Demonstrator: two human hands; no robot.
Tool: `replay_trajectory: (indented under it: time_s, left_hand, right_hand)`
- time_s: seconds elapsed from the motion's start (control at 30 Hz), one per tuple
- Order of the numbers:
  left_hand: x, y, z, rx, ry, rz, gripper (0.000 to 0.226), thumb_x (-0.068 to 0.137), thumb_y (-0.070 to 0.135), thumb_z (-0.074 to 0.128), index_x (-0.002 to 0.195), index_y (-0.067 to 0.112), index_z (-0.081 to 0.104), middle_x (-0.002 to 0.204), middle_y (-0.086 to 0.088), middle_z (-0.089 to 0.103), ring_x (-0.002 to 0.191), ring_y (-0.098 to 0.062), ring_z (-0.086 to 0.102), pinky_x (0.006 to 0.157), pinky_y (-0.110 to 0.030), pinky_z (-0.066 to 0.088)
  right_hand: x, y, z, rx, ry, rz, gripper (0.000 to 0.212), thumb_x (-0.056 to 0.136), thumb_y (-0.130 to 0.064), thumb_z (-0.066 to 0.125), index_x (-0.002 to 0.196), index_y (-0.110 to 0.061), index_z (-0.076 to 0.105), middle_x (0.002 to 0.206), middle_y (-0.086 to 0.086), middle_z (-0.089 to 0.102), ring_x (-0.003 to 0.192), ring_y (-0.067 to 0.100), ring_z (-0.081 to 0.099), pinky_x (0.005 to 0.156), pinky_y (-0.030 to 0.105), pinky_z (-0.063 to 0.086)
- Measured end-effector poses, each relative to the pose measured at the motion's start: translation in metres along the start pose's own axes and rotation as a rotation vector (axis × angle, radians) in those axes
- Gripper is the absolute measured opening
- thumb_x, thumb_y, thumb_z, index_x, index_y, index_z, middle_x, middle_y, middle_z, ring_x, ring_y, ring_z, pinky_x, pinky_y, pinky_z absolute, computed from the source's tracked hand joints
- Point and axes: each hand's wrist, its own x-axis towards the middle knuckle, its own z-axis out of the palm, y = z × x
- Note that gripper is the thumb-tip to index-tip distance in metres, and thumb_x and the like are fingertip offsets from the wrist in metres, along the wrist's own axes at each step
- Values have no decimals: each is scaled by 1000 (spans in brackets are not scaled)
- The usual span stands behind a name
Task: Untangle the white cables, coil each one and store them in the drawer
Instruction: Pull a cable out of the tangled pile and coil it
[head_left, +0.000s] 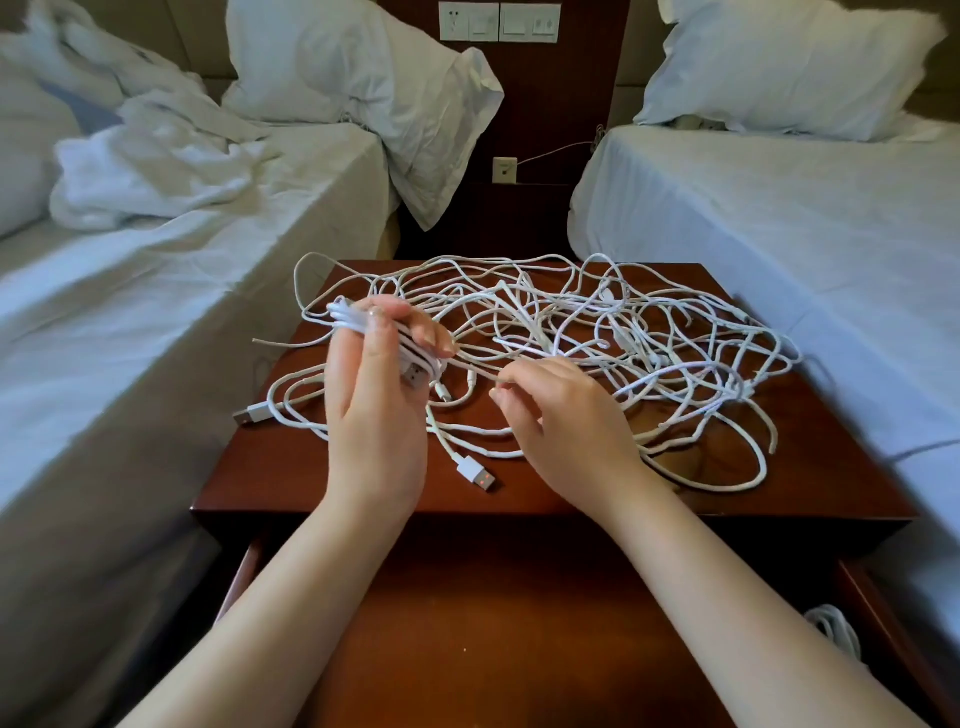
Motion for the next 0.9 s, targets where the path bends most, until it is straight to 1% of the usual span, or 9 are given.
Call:
replay_trajectory:
  time_s: [0.1, 0.2, 0.4, 0.5, 0.57, 0.63, 0.7, 0.8, 0.9]
  left_hand:
    - [2, 1, -1, 94, 120, 40, 21, 99, 13, 35, 84, 14, 49, 67, 5, 55, 66, -11, 54, 66, -22, 45]
    - [8, 1, -6, 161, 202, 77, 23, 103, 10, 32, 87, 13, 49, 66, 8, 55, 67, -10, 54, 68, -23, 46]
    - [19, 1, -16, 243, 353, 108, 19, 104, 12, 31, 93, 15, 47, 76, 1, 52, 69, -6, 55, 75, -23, 47]
    - [21, -6, -23, 436, 381, 143, 14, 98, 21, 34, 92, 21, 47, 89, -12, 57, 79, -9, 56, 80, -22, 45]
    - [22, -11, -27, 704, 344, 195, 15, 98, 15, 35, 91, 18, 49, 98, -21, 58, 82, -2, 55, 78, -11, 40]
    - [21, -14, -29, 957, 230, 268, 15, 98, 4, 37, 93, 4, 51, 92, -16, 54, 77, 0, 54, 70, -4, 35]
    - [19, -21, -31, 1190, 60, 320, 14, 97, 2, 40, 87, 3, 50, 85, -11, 48, 72, -11, 47, 66, -13, 36]
    - [17, -30, -31, 1495, -92, 201, 16, 98, 8, 41, 89, 1, 53, 82, -8, 44, 74, -23, 44, 64, -34, 38]
    - [11, -26, -29, 1516, -201, 296, 30, 94, 11, 46, 66, 13, 35, 61, 2, 38, 49, -17, 36, 46, -23, 22]
  right_hand:
    - [0, 2, -3, -29, 68, 4, 16, 95, -18, 54, 84, -13, 66, 84, -6, 63, 89, 12, 54, 66, 22, 44]
    - [0, 2, -5, -94, 77, -28, 17, 94, -17, 56, 82, -14, 68, 84, -5, 63, 89, 13, 54, 61, 24, 46]
    - [-1, -5, -3, -84, -69, -59, 18, 96, -26, 56, 88, -15, 67, 84, -4, 60, 94, 15, 52, 61, 36, 51]
    - [-2, -9, -1, -27, -165, -81, 19, 97, -27, 55, 97, -14, 68, 80, -5, 56, 94, 16, 50, 67, 36, 47]
    - [-3, -9, -1, 9, -207, -127, 19, 98, -26, 54, 103, -14, 68, 82, -5, 56, 94, 17, 53, 67, 34, 46]
    - [-4, -8, -2, 26, -203, -183, 19, 96, -24, 54, 103, -14, 69, 84, 0, 61, 89, 21, 58, 64, 35, 50]
    - [-6, -6, -3, 27, -147, -208, 19, 93, -23, 55, 97, -12, 70, 79, 2, 62, 80, 22, 60, 57, 36, 52]
    - [-6, -6, -5, -14, -27, -240, 12, 89, -15, 61, 87, -8, 71, 72, 0, 61, 76, 17, 56, 52, 35, 51]
    - [-4, -3, -7, -24, 72, -286, 10, 89, -13, 64, 87, -7, 71, 76, 2, 63, 81, 17, 58, 61, 33, 52]
